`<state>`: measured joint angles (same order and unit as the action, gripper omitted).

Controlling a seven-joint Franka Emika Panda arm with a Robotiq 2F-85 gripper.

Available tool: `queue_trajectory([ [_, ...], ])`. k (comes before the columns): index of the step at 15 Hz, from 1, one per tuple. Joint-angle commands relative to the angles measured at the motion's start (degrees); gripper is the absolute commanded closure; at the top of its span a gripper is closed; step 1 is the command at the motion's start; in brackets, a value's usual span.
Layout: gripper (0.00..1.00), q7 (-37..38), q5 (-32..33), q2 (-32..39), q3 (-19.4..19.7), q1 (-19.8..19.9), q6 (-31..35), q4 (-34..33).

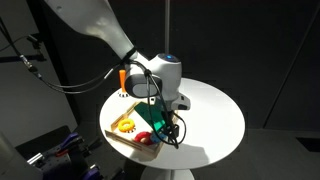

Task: Remove the blue ring from the wooden tray and put it on the table to the right

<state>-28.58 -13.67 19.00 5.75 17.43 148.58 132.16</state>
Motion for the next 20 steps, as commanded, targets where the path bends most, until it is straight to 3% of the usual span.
queue_trajectory([
  [1, 0.34, -1.7, -0.7, 2.2, -1.9, 2.0, 0.1, -2.5],
  [8, 0.9, -1.3, -0.7, 1.6, -2.7, 2.8, -0.3, -3.2],
  [13, 0.9, -1.9, -2.2, -0.9, -3.1, 3.7, -0.2, -3.1],
  [20, 0.9, 0.8, -1.2, 0.3, -0.3, 4.7, -0.3, -6.4],
])
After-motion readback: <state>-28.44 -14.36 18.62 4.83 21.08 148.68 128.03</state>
